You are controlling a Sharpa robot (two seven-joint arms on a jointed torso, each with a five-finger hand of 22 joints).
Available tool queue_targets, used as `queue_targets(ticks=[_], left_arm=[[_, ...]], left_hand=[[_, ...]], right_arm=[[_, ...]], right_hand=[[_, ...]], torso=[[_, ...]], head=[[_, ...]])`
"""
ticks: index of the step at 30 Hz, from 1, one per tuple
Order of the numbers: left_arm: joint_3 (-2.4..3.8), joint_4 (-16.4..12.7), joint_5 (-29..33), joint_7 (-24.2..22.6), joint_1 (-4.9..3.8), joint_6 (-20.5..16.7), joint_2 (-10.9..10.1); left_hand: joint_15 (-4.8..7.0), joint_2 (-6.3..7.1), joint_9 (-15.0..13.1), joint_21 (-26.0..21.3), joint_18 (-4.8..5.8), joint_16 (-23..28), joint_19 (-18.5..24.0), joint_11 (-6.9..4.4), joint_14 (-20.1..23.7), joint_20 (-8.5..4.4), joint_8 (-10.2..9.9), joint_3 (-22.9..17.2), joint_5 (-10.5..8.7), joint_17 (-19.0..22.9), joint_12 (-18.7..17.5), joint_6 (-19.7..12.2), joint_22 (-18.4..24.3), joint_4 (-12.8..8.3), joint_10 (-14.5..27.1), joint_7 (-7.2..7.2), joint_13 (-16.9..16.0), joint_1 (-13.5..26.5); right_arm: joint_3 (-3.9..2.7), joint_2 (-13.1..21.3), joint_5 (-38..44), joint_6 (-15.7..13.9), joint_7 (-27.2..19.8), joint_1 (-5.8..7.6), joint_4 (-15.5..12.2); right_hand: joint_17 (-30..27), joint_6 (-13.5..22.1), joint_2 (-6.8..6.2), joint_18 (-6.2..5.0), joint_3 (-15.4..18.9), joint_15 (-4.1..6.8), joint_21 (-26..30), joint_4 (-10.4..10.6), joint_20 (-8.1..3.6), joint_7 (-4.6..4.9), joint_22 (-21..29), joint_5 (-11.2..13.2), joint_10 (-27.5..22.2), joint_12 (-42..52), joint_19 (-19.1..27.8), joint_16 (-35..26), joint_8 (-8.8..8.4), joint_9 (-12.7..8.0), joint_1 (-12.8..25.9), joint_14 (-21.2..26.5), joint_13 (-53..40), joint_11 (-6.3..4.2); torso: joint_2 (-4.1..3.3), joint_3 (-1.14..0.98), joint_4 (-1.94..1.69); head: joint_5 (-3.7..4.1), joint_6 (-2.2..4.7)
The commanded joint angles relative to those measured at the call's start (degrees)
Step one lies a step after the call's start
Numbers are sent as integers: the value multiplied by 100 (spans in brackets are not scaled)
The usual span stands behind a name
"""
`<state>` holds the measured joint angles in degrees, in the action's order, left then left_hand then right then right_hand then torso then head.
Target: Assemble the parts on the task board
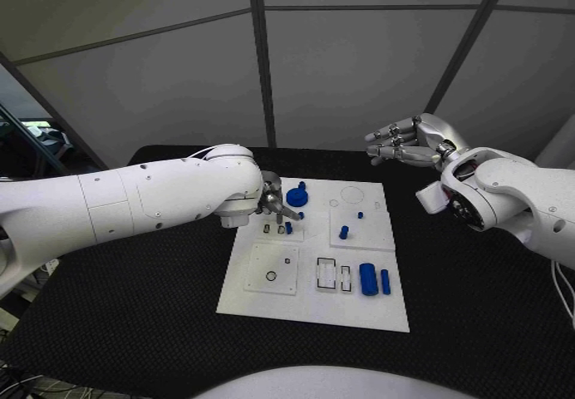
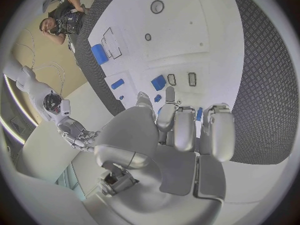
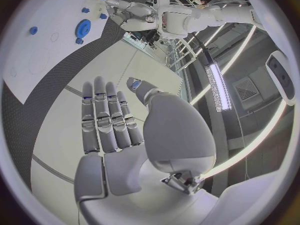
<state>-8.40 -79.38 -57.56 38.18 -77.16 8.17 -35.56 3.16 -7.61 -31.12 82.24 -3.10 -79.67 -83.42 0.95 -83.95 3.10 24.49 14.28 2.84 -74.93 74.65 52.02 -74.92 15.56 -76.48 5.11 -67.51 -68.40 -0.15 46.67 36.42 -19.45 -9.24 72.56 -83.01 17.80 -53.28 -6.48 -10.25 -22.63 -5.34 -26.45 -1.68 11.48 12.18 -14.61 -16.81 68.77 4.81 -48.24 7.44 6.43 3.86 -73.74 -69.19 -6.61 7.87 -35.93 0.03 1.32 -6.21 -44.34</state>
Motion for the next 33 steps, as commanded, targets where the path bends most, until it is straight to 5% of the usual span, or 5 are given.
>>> queue_targets(ticks=[1,33], left_arm=[[-3,18,-52,46,-5,183,18],[-40,265,76,65,22,602,241]], left_hand=[[-37,59,-16,14,27,23,5,-5,-258,31,-16,-67,19,-357,-20,47,-173,8,29,5,-10,7],[-17,85,-111,39,35,25,-15,-32,-259,15,16,-263,18,-362,3,110,-224,-25,7,-25,-45,-19]], right_arm=[[-4,-12,11,10,3,14,6],[-5,-102,11,46,27,13,29]], right_hand=[[-9,34,-38,-5,43,13,31,5,40,3,9,-47,-31,-10,16,-11,-26,-2,20,42,9,6],[-18,22,-22,-11,47,13,59,13,46,1,25,-113,-27,15,5,-10,-15,4,27,40,23,4]], torso=[[5,-4,0],[4,-3,-6]], head=[[5,-18],[37,-127]])
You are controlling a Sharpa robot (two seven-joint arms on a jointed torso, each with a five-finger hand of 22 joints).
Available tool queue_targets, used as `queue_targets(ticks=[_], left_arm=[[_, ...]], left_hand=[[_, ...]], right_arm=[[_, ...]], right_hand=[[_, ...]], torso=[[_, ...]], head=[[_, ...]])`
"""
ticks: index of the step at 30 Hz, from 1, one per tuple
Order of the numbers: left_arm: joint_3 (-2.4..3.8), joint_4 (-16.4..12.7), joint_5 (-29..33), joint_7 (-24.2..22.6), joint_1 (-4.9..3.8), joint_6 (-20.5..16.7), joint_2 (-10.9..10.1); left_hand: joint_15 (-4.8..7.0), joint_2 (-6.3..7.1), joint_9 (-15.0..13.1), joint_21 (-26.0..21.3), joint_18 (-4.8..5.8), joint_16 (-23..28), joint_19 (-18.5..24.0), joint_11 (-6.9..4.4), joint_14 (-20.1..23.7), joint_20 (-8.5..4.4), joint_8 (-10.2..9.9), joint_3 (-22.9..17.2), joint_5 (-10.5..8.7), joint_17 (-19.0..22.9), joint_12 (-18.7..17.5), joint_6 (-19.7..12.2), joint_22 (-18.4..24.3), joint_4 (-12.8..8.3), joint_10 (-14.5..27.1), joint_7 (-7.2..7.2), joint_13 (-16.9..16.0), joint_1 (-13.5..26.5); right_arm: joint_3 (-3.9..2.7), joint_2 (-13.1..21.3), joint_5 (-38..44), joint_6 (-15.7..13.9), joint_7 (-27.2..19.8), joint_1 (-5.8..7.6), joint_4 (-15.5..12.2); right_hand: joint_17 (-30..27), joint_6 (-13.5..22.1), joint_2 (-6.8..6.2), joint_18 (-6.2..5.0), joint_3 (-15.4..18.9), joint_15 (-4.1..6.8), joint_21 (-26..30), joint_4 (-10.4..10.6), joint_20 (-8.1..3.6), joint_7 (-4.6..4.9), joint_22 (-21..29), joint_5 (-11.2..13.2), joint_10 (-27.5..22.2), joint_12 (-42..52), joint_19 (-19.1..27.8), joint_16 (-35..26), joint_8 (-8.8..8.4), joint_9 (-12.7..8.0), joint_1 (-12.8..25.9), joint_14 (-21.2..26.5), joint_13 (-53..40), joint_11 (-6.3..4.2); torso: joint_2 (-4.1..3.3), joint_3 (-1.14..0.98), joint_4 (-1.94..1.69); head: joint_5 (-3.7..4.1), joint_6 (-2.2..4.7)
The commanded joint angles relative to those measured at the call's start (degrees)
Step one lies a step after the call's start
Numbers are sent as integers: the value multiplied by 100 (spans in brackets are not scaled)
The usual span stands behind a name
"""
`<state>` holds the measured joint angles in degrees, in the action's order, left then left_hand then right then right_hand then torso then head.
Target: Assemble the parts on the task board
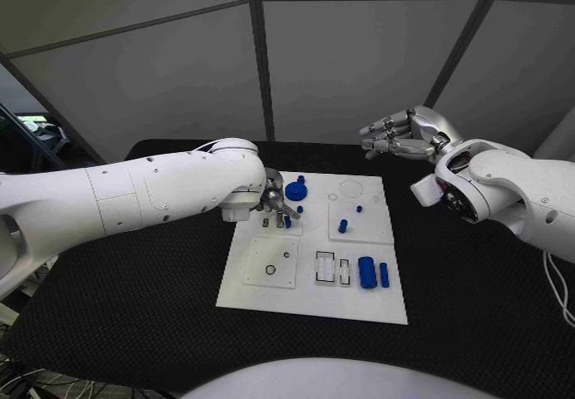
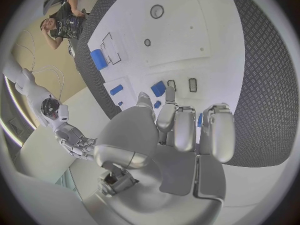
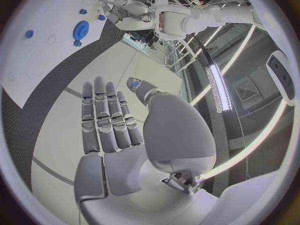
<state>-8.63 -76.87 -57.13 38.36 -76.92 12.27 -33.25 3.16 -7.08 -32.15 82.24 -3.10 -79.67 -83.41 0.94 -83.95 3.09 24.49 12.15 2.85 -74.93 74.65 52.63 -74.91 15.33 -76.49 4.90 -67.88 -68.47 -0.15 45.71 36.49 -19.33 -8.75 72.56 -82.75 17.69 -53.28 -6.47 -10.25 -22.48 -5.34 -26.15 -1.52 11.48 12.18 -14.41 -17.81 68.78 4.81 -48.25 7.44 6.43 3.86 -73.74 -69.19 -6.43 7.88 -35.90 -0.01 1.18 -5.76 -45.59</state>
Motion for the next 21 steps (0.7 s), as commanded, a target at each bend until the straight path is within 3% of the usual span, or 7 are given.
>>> queue_targets(ticks=[1,8,21], left_arm=[[-26,20,37,47,-2,196,15],[-65,75,45,34,-1,149,44],[-74,118,46,-7,0,12,71]], left_hand=[[-16,32,-11,38,34,27,-14,-33,-259,16,16,-56,18,-361,4,50,-224,-4,7,-5,-9,-15],[-10,56,-64,40,36,33,-15,-39,-257,9,26,-152,17,-359,4,54,-234,-65,7,-13,-13,-73],[-6,29,-110,41,36,35,-14,-43,-258,5,32,-249,18,-361,-1,51,-240,-106,11,-17,-10,-114]], right_arm=[[-5,-8,4,34,-22,13,3],[-5,-15,4,38,-17,13,6],[-5,-36,4,71,9,13,14]], right_hand=[[-7,22,-22,-11,32,13,29,-2,47,1,5,-13,-28,15,5,-10,-16,4,27,40,5,4],[-9,17,-18,-12,31,14,35,-1,47,-1,8,-26,-25,21,2,-9,-12,6,27,39,8,1],[-11,9,-11,-14,30,16,43,0,48,-4,12,-44,-19,32,-4,-8,-5,8,26,37,11,-3]], torso=[[1,3,10],[3,2,3],[1,-1,10]], head=[[-9,-3],[5,0],[20,-12]])
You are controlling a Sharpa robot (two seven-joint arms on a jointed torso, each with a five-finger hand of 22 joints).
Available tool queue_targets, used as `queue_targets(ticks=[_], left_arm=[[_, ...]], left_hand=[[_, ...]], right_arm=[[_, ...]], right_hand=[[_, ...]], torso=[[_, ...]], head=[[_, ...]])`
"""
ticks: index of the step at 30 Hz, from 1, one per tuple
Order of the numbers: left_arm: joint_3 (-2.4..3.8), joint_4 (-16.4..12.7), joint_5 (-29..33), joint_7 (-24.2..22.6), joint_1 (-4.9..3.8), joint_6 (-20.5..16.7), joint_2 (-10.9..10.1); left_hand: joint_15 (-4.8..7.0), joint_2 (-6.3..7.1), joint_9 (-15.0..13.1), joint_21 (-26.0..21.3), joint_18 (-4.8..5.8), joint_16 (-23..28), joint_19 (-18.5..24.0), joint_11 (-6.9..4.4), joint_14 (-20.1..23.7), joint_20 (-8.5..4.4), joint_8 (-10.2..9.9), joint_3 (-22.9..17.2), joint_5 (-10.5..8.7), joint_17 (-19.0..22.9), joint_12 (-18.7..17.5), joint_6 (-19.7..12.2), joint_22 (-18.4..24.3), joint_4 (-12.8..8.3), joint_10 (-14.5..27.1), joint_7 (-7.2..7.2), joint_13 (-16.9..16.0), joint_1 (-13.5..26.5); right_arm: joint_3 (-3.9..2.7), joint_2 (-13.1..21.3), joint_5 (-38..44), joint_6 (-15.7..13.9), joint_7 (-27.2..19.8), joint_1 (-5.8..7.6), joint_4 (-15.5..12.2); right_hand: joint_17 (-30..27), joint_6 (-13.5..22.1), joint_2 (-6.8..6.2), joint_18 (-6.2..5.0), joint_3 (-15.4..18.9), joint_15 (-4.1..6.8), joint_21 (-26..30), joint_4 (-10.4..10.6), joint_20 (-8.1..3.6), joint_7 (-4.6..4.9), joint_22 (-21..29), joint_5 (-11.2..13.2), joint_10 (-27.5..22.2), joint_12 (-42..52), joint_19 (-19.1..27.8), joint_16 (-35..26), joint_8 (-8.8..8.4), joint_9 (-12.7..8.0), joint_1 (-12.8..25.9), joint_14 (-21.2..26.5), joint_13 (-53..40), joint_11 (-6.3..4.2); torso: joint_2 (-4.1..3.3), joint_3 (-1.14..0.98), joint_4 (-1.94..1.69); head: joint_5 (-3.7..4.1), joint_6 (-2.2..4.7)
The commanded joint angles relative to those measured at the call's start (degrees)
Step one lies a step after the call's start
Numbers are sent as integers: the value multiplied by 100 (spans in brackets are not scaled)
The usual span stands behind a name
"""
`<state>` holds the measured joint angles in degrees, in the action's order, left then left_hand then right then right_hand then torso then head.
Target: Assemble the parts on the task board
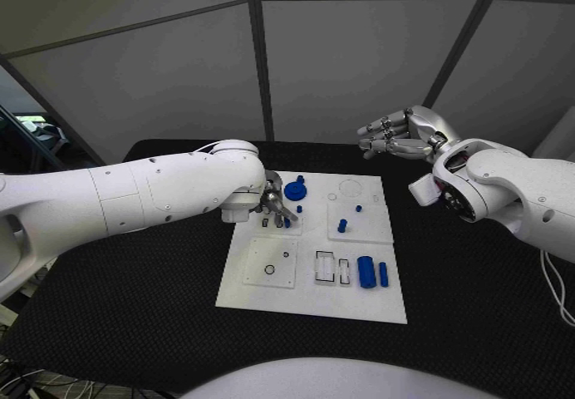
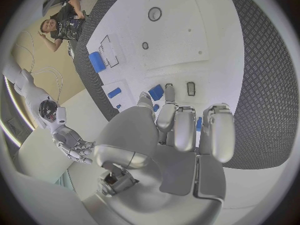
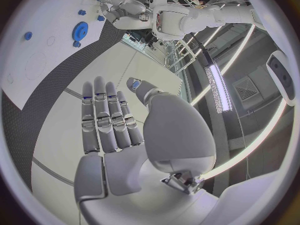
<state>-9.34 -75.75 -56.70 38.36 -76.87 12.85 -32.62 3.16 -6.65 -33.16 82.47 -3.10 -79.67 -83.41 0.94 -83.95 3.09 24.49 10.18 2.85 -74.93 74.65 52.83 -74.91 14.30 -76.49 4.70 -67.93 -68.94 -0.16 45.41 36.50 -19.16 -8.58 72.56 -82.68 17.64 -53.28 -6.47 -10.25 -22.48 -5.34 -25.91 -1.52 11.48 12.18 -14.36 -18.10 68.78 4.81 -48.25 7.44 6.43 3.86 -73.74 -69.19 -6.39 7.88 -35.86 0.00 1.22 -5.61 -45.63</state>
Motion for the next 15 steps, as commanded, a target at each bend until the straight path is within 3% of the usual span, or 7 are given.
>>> queue_targets(ticks=[1,15], left_arm=[[-3,6,3,-13,-4,-59,11],[-3,47,3,-60,-4,-164,38]], left_hand=[[-6,-15,-9,18,36,35,-14,-44,-258,5,32,-52,18,-361,-1,31,-240,-4,11,4,-5,-67],[-3,-38,-45,16,35,36,-12,-47,-259,2,42,-123,18,-363,-4,32,-240,-31,13,-1,-2,-94]], right_arm=[[-5,-6,3,56,-7,13,7],[-5,-30,3,78,10,13,28]], right_hand=[[-7,9,-11,-14,31,16,18,0,48,-4,7,-15,-19,32,-4,-8,-5,8,25,37,7,-3],[-9,0,-9,-15,33,16,24,4,49,-6,11,-22,-15,40,-7,-8,1,10,30,37,9,-5]], torso=[[-3,-1,5],[-2,-1,-2]], head=[[5,-8],[22,-16]])
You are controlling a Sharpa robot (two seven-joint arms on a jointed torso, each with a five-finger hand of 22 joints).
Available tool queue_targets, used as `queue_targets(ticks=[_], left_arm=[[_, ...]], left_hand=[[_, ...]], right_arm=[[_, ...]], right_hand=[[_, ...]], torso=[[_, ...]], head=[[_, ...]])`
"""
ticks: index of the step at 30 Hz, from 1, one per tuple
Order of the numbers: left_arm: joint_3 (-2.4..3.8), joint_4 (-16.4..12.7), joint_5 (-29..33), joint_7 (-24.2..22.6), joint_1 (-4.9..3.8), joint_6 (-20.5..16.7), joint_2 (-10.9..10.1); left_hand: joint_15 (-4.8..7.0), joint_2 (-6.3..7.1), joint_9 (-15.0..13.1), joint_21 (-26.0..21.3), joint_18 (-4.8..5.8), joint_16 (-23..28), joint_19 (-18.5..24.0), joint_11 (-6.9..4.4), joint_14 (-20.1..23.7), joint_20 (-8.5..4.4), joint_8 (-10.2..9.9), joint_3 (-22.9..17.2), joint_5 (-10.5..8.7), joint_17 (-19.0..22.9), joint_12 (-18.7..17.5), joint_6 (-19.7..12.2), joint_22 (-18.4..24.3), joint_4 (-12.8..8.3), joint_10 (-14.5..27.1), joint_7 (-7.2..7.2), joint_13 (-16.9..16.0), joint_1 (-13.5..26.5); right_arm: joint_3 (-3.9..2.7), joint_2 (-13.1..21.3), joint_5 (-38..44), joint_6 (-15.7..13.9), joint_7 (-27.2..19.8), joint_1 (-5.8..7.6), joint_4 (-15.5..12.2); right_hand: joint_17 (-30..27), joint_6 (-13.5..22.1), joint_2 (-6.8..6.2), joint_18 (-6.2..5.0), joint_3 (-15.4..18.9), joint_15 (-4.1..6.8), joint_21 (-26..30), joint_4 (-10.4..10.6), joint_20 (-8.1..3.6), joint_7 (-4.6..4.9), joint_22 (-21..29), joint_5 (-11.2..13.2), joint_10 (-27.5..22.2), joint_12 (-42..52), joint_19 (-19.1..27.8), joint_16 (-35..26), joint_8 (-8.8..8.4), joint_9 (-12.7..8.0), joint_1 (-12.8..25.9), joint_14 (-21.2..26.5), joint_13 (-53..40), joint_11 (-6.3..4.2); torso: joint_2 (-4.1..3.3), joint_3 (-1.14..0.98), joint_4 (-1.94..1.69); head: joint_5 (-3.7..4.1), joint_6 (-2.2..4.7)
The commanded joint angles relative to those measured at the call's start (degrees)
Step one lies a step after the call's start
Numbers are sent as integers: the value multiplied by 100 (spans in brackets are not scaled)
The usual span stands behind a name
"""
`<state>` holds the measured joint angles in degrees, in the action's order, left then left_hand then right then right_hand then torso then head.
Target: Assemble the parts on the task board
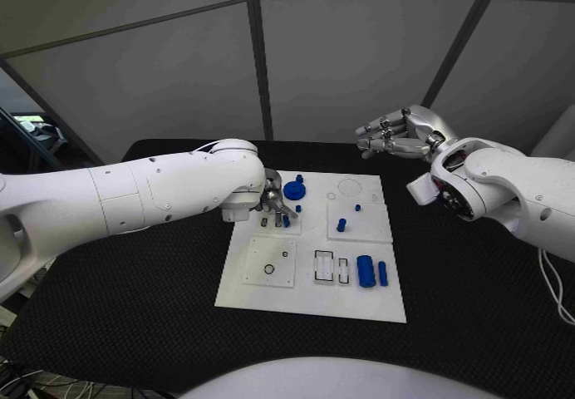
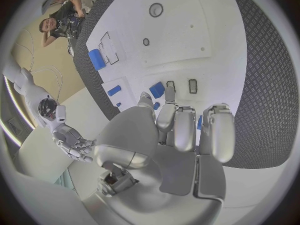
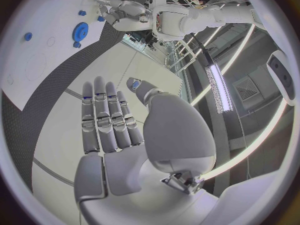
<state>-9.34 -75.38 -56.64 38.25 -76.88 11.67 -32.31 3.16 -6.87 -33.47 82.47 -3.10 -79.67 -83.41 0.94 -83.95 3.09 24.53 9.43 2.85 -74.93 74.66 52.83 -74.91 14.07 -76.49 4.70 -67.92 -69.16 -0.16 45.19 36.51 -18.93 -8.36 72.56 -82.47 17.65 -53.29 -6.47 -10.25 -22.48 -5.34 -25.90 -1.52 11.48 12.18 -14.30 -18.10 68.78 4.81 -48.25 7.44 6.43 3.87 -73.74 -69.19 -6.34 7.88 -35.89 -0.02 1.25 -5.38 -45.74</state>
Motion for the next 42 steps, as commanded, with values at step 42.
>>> queue_targets(ticks=[42], left_arm=[[0,-155,307,-417,-2,-146,-159]], left_hand=[[11,472,-710,-24,31,73,13,-100,-260,-25,78,-3967,16,-381,-178,-166,-295,-1365,68,-33,82,-246]], right_arm=[[-5,-32,2,84,2,13,61]], right_hand=[[-21,-35,17,-19,10,27,53,-10,45,-20,20,-106,-9,72,-31,-4,31,16,0,32,25,-20]], torso=[[0,0,-13]], head=[[-2,-64]])
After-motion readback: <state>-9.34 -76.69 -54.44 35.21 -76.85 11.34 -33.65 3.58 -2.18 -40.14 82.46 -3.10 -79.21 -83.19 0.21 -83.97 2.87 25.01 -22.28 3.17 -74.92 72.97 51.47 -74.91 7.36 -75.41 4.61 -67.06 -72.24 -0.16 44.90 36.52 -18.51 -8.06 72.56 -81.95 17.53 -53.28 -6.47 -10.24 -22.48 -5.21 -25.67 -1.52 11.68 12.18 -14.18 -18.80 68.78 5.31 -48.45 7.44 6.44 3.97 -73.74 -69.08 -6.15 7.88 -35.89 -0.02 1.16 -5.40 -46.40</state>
